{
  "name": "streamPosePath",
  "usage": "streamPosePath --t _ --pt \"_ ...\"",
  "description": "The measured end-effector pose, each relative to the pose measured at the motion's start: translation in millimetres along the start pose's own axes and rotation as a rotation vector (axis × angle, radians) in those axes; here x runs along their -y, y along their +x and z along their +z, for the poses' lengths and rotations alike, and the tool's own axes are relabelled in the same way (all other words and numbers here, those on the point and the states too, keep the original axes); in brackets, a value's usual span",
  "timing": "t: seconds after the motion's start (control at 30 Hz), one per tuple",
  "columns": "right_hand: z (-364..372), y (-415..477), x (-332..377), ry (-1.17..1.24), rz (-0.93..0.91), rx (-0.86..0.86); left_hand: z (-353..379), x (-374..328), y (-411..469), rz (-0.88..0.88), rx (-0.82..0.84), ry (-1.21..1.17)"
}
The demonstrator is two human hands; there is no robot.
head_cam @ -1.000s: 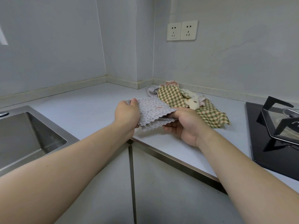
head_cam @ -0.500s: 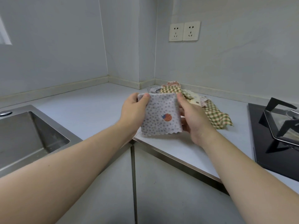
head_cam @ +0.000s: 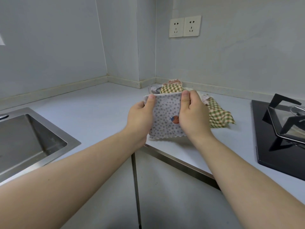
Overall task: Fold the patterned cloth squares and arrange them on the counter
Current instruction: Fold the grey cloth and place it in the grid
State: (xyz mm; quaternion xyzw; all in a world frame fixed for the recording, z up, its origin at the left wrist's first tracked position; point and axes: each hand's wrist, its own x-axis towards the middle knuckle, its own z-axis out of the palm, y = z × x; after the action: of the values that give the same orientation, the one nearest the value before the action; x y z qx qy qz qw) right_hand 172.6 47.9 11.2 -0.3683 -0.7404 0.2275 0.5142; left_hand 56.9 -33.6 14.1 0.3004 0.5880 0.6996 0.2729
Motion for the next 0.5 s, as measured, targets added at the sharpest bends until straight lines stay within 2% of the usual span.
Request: streamPosePath --t 0.07,0.23,0.43,0.5 --pt "-0.9 -1.6 1.0 -0.037 -0.018 0.015 1.9 1.9 -2.7 -0.015 -0.033 -0.028" --pt "1.0 -3.6 -3.1 -0.011 0.044 0.018 8.4 6.0 -4.9 0.268 -0.17 0.288" --pt "0.2 1.0 -16.3 0.124 0.191 0.048 26.1 11.1 13.2 0.288 -0.202 0.462" --pt "-9.0 6.6 -24.0 0.172 0.292 0.03 42.3 8.3 14.4 0.27 -0.148 0.527"
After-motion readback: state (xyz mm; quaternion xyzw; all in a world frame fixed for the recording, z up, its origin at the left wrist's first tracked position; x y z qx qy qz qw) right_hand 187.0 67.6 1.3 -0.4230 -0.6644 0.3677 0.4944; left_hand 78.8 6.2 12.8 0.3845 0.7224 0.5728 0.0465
